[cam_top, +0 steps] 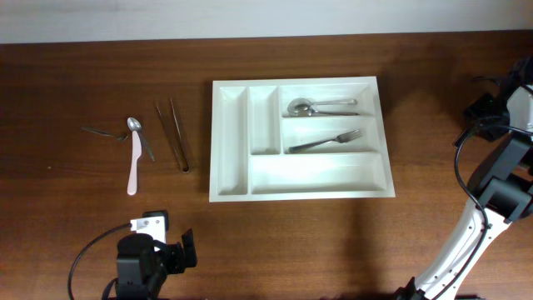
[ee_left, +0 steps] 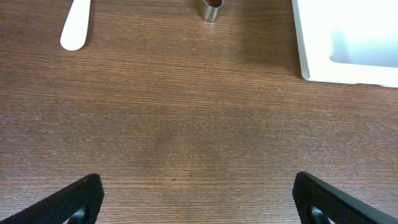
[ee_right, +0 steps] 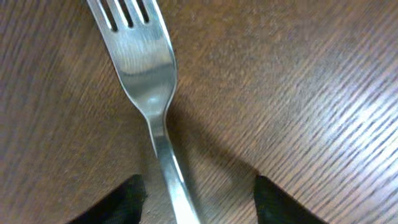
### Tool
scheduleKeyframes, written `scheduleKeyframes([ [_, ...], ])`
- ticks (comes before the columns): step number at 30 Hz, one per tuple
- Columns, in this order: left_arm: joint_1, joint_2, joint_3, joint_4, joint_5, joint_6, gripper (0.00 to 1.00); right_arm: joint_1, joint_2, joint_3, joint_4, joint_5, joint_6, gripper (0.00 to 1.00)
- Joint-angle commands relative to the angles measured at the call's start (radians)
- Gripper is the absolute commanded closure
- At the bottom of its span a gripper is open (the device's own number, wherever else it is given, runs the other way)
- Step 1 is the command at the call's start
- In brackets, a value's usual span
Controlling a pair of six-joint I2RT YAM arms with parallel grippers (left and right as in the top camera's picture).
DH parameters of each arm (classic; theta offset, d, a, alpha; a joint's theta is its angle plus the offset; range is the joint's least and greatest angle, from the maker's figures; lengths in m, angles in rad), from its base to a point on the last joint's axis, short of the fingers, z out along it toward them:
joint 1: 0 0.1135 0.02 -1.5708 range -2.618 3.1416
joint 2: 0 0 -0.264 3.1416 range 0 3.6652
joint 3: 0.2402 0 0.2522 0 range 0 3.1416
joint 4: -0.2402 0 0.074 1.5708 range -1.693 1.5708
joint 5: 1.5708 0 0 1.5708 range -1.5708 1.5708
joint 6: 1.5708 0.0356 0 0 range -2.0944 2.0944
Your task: Pack container
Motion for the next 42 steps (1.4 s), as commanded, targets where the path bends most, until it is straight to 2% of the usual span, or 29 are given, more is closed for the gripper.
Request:
scheduleKeyframes([
  [1, 0.003, -0.002, 0.014, 0.002, -0.003, -0.009, 0.01, 0.002, 0.034, -0.006, 0.008, -0.021, 0.001, 0.66],
  [2, 0.003, -0.002, 0.014, 0.002, -0.003, -0.009, 0.01, 0.002, 0.034, -0.006, 0.008, -0.021, 0.002, 0.75],
  [3, 0.003, -0.002, 0.014, 0.002, -0.003, -0.009, 0.01, 0.003, 0.034, -0.006, 0.008, -0.021, 0.002, 0.80],
  [7, 0.003, -0.002, 0.014, 0.002, -0.003, -0.009, 0.01, 0.008, 0.034, -0.006, 0.004, -0.021, 0.001, 0.83],
  [8, 0.003, -0.002, 0.014, 0.002, -0.003, -0.009, 0.01, 0.009, 0.034, -0.006, 0.003, -0.021, 0.001, 0.96],
  [12, 0.003, -0.002, 0.014, 0.002, -0.003, -0.009, 0.01, 0.008, 0.033, -0.006, 0.005, -0.034, 0.001, 0.96],
  [19, 0.003, -0.002, 0.014, 0.002, -0.003, -0.009, 0.01, 0.006, 0.030, 0.042, 0.019, -0.231, 0.000, 0.96],
  [23, 0.003, -0.002, 0.014, 0.002, -0.003, -0.009, 0.01, 0.006, 0.030, 0.135, 0.019, -0.426, -0.071, 0.96],
  [25, 0.003, -0.002, 0.014, 0.002, -0.003, -0.009, 0.01, 0.006, 0.030, 0.212, 0.019, -0.579, -0.138, 0.96],
  [29, 0.003, -0.002, 0.014, 0.002, -0.003, -0.009, 0.01, 0.010, 0.030, 0.334, 0.019, -0.819, -0.183, 0.96],
  [34, 0.003, -0.002, 0.014, 0.002, -0.003, -0.009, 0.01, 0.042, 0.030, 0.352, 0.014, -0.926, -0.183, 0.96],
  [42, 0.003, -0.002, 0.014, 0.002, -0.003, -0.009, 0.01, 0.155, 0.030, 0.352, -0.098, -0.963, -0.310, 0.96],
])
